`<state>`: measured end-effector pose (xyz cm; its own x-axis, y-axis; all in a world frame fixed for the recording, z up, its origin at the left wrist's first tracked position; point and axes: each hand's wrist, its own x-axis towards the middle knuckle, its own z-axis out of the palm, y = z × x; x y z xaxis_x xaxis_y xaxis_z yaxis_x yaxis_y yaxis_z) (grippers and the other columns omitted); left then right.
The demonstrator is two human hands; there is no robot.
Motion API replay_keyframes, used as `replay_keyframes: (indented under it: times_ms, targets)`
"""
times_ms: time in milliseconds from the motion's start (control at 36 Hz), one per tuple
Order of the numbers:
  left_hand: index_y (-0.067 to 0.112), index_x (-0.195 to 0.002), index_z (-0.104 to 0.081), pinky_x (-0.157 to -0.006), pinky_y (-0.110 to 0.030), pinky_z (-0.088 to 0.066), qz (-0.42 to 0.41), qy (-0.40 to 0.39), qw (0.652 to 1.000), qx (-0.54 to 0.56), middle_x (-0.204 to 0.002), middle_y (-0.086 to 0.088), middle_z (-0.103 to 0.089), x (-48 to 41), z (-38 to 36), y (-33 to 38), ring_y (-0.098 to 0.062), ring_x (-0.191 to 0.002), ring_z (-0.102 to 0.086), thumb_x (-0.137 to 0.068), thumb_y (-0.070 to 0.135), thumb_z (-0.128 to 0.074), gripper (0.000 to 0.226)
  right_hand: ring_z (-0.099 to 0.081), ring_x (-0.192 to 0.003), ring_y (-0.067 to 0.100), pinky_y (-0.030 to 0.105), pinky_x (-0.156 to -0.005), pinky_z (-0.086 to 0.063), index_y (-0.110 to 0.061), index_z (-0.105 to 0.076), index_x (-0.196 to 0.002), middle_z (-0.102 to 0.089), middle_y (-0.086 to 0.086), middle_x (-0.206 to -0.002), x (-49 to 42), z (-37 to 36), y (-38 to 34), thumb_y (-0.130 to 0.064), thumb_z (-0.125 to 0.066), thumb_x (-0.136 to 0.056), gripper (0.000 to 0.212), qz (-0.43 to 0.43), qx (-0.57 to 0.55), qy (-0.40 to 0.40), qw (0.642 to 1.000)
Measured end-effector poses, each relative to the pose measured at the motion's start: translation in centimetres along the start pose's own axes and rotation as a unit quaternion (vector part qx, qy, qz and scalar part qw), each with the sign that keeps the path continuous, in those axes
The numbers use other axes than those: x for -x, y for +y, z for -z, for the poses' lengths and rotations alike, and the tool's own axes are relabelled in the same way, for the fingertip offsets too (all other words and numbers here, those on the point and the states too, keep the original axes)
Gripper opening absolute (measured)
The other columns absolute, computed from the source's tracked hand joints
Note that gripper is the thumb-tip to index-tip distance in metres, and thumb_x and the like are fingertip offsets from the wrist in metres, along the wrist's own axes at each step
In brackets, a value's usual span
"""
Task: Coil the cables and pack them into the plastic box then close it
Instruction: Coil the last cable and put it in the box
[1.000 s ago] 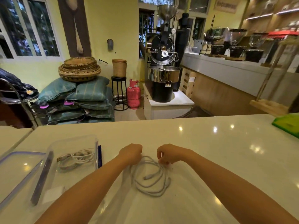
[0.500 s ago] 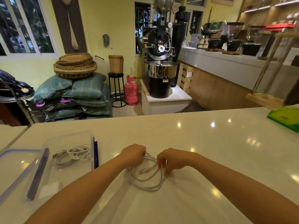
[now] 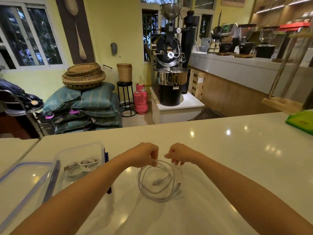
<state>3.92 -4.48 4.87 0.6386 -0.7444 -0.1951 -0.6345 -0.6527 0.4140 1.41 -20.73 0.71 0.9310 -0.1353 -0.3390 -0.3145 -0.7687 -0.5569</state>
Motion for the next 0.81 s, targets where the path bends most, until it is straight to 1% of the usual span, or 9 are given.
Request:
replay_keyframes:
  times_ms: [83,167,250,333,417,472,583,667,806]
  targets:
    - [0.027,-0.063,-0.042,-0.062,-0.016,-0.037,-0.014,-0.001,1.000,-0.005,-0.081,0.007,-0.048,0.5,0.1,-0.1,-0.014,-0.083,-0.047,-0.083,0.017,-0.063,0.030,-0.055,-0.075,0.021,0.026,-0.056,-0.044,0.004,-0.060,-0.106,-0.056,0.010,-0.086,-1.0,-1.9,-0.6,-0.034,-0.057,-0.086,0.043,-0.016,0.082,-0.006,0.996]
    - [0.028,-0.061,-0.042,-0.063,-0.016,-0.037,-0.011,0.002,1.000,-0.006,-0.074,0.013,-0.044,0.9,0.4,-0.4,-0.013,-0.079,-0.046,-0.082,0.018,-0.063,0.032,-0.049,-0.084,0.021,0.030,-0.069,-0.040,0.002,-0.058,-0.110,-0.059,0.014,-0.099,-1.3,-3.1,-1.2,-0.027,-0.058,-0.085,0.038,-0.002,0.125,-0.008,0.992]
    - [0.027,-0.063,-0.044,-0.063,-0.017,-0.041,-0.006,0.009,1.000,0.007,-0.076,0.010,-0.048,1.2,0.9,-1.0,-0.007,-0.068,-0.049,-0.083,0.017,-0.063,0.029,-0.044,-0.086,0.021,0.029,-0.070,-0.035,0.002,-0.054,-0.114,-0.058,0.020,-0.120,-1.3,-3.1,-1.8,-0.019,-0.052,-0.089,0.033,0.002,0.149,-0.026,0.988]
    - [0.024,-0.065,-0.046,-0.058,-0.015,-0.042,0.007,0.012,1.000,0.022,-0.074,0.006,-0.052,1.3,1.5,-1.6,-0.003,-0.059,-0.052,-0.085,0.016,-0.061,0.026,-0.049,-0.071,0.021,0.028,-0.056,-0.040,-0.002,-0.057,-0.082,-0.058,0.020,-0.099,-1.5,-2.2,-2.0,-0.012,-0.050,-0.089,0.014,-0.003,0.126,-0.018,0.992]
    - [0.022,-0.066,-0.046,-0.056,-0.017,-0.045,0.033,0.027,0.998,0.040,-0.068,0.005,-0.055,1.3,2.0,-2.7,-0.005,-0.055,-0.054,-0.086,0.015,-0.059,0.024,-0.048,-0.053,0.012,0.021,-0.050,-0.041,-0.010,-0.043,-0.056,-0.058,0.010,-0.077,-1.2,-0.1,-2.2,-0.010,-0.046,-0.093,0.036,0.000,0.036,0.009,0.999]
    - [0.020,-0.068,-0.047,-0.051,-0.015,-0.047,0.050,0.042,0.996,0.062,-0.065,0.003,-0.056,1.2,2.4,-3.6,-0.006,-0.053,-0.055,-0.087,0.014,-0.058,0.023,-0.049,-0.053,0.011,0.021,-0.051,-0.042,-0.010,-0.043,-0.058,-0.055,0.004,-0.063,-0.3,1.6,-2.2,-0.012,-0.041,-0.095,0.037,0.013,-0.050,0.049,0.997]
    - [0.014,-0.070,-0.049,-0.049,-0.017,-0.049,0.079,0.086,0.988,0.104,-0.064,-0.002,-0.057,0.7,2.9,-5.3,-0.011,-0.052,-0.056,-0.086,0.011,-0.059,0.019,-0.049,-0.053,0.014,0.023,-0.051,-0.044,-0.009,-0.044,-0.063,-0.051,0.005,-0.061,0.9,5.2,-2.1,-0.012,-0.039,-0.095,0.033,0.032,-0.182,0.141,0.973]
    - [0.011,-0.071,-0.050,-0.053,-0.022,-0.050,0.102,0.116,0.981,0.114,-0.064,-0.004,-0.058,0.2,2.9,-6.4,-0.013,-0.053,-0.056,-0.085,0.011,-0.060,0.017,-0.046,-0.054,0.015,0.024,-0.053,-0.045,-0.009,-0.045,-0.063,-0.048,0.006,-0.061,1.4,7.7,-2.3,-0.010,-0.039,-0.095,0.033,0.026,-0.306,0.175,0.935]
    - [0.016,-0.065,-0.045,-0.058,-0.022,-0.045,0.114,0.129,0.983,0.068,-0.066,0.000,-0.055,-0.7,2.1,-7.6,-0.014,-0.062,-0.055,-0.086,0.011,-0.058,0.025,-0.042,-0.057,0.012,0.024,-0.060,-0.040,-0.009,-0.050,-0.072,-0.047,0.004,-0.056,2.8,11.1,-3.3,-0.016,-0.042,-0.095,0.025,0.035,-0.511,0.169,0.842]
